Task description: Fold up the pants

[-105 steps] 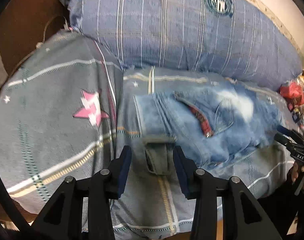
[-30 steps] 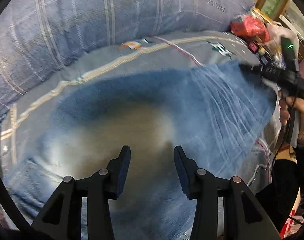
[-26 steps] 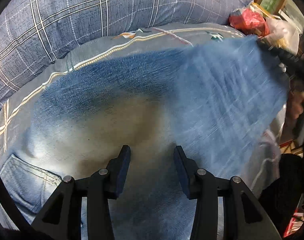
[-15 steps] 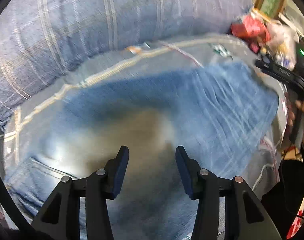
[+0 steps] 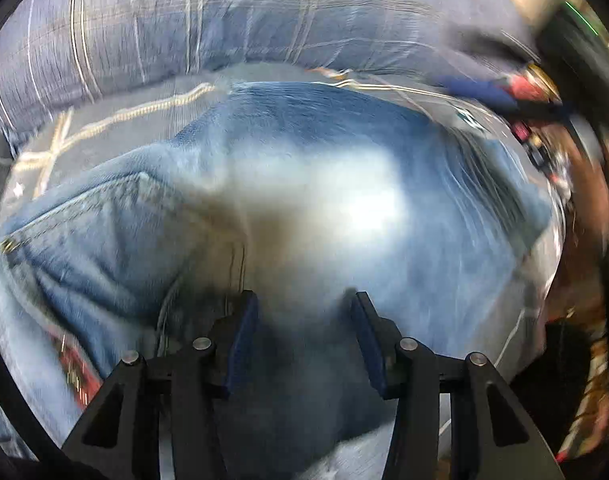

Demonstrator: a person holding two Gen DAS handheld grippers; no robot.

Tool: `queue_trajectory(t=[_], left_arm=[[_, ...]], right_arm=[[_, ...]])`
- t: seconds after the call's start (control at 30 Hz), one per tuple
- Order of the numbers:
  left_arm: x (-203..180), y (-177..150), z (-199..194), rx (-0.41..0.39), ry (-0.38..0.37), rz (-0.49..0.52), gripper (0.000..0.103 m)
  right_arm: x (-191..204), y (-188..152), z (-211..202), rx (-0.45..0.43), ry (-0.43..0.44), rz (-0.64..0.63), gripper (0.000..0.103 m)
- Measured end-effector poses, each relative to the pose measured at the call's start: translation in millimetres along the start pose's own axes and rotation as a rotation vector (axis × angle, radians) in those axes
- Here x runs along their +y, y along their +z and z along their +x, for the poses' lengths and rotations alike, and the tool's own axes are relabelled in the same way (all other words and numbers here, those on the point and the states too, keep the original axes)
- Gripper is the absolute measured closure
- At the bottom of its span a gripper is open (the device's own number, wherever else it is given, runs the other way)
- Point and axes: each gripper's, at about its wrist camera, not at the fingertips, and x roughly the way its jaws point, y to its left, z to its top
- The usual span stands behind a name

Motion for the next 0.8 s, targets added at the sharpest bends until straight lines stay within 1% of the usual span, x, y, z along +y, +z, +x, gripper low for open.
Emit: queue_trajectory(t=[0.03,0.07,0.13,0.2,0.23,0.3,0.4,0.43,0.47,0.5,0.53,0.6,0.63,0.67,0.7,0.77,0.8], left_arm=[[-3,-9,-3,-0.009,-0.001,0.03,0.054],[-3,-13,-5,-0.015,-0.009,0.035,0.054],[-1,-19,-7,-0.022,-0.039,0.041,0.054],[2,-22,-8,-0.032,-0.069,0.05,0.054],[4,-25,-9,-0.041,-0.084,0.052,0.054],[5,-26,-11,-0.05,-0.091,0.066,0.054],[4,-28,-13,-0.053,-0.093,0.081,0.054],[5,-28,-14,-0.053,-0.098,0.074,0.054],[7,-26,-15,-0.051,-0.106,0.059,0.054],[11,-25,-18,-0.051,-0.115,0.032,0.054],[17,-22,-21,-0.061,-0.126,0.009,0.054],[28,-21,-34,-0.109,-0.143,-0.04,0.054],[35,-20,-41,-0.134,-0.132,-0.073,0.054],[41,-18,-48,-0.153,-0.102,-0.099,0.054],[49,-15,-56,-0.176,-0.084,-0.132,0.054],[70,-16,-77,-0.233,-0.116,-0.218,0.054],[79,-16,-86,-0.255,-0.109,-0.25,0.054]], right_arm=[[5,10,16,0.05,0.017,-0.001,0.039],[9,20,34,0.106,0.032,0.004,0.039],[12,39,73,0.212,0.028,0.021,0.039],[19,47,107,0.314,0.032,0.036,0.039],[19,51,121,0.351,0.011,0.035,0.039],[23,60,148,0.408,-0.038,0.028,0.039],[36,63,178,0.508,-0.018,0.029,0.039],[40,64,186,0.517,-0.024,0.016,0.043],[48,66,191,0.512,-0.032,0.001,0.051],[54,67,194,0.493,-0.044,-0.017,0.081],[59,68,195,0.466,-0.06,-0.038,0.099],[68,73,188,0.387,-0.071,-0.071,0.101],[69,74,183,0.344,-0.071,-0.074,0.103],[68,75,179,0.306,-0.074,-0.073,0.103],[67,74,176,0.28,-0.061,-0.065,0.103],[67,72,181,0.305,-0.014,-0.05,0.103],[69,69,182,0.328,-0.015,-0.058,0.102]])
